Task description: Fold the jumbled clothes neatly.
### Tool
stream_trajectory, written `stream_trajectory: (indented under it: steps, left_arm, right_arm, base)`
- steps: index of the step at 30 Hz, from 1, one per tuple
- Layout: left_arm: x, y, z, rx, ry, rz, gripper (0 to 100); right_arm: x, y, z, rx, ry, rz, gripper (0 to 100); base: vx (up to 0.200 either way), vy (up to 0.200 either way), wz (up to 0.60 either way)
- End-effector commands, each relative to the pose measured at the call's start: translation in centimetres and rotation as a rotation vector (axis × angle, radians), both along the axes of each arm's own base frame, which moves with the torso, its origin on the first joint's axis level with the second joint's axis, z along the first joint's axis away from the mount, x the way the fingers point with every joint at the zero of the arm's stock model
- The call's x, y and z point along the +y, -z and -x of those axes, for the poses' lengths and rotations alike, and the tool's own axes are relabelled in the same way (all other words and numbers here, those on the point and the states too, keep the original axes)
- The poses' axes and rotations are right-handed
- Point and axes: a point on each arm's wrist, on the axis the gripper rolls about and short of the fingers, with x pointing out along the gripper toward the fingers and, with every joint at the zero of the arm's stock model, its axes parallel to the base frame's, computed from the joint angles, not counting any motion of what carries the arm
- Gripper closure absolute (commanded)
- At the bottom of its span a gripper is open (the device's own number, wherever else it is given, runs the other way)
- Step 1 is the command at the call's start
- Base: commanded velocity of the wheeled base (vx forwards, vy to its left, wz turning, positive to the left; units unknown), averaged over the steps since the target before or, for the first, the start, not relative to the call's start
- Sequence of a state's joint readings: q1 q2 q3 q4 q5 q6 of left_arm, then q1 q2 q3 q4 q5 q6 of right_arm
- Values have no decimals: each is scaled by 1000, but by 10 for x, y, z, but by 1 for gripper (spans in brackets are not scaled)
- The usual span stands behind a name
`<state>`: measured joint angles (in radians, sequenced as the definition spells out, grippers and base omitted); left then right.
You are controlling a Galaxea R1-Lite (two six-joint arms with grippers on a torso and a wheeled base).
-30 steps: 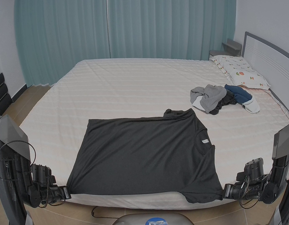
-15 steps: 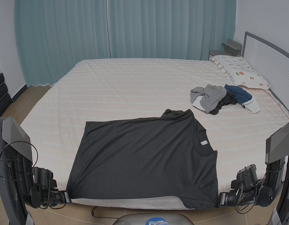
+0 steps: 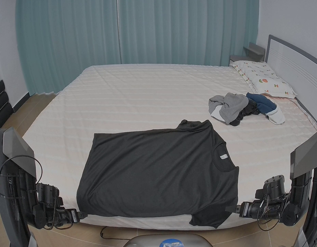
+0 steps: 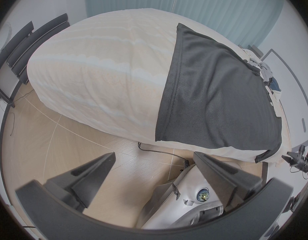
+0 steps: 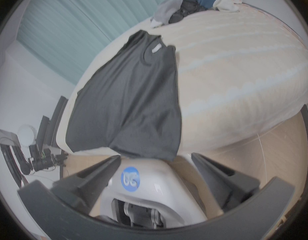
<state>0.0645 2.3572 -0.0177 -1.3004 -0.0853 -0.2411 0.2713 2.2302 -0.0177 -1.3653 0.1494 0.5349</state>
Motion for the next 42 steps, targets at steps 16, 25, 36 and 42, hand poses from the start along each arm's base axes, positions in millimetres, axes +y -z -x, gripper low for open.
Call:
stream_trajectory:
  steps: [16,25,36,42]
  left_arm:
    - [13,-39,-6,-216,3,218,0]
    - [13,-31,-12,-192,-32,255,0]
    - [13,-29,-11,-179,-31,255,0]
    - [13,-26,-11,-168,-26,250,0]
  right_arm:
    - [-20,19,-55,-108,193,-145,0]
    - [-19,30,-58,-124,186,-138,100]
    - [-25,29,-54,-117,201,-123,100]
    - [-28,27,-45,-93,201,-110,100]
  base:
    - [0,0,0]
    - [0,0,0]
    - [0,0,0]
    - [0,0,0]
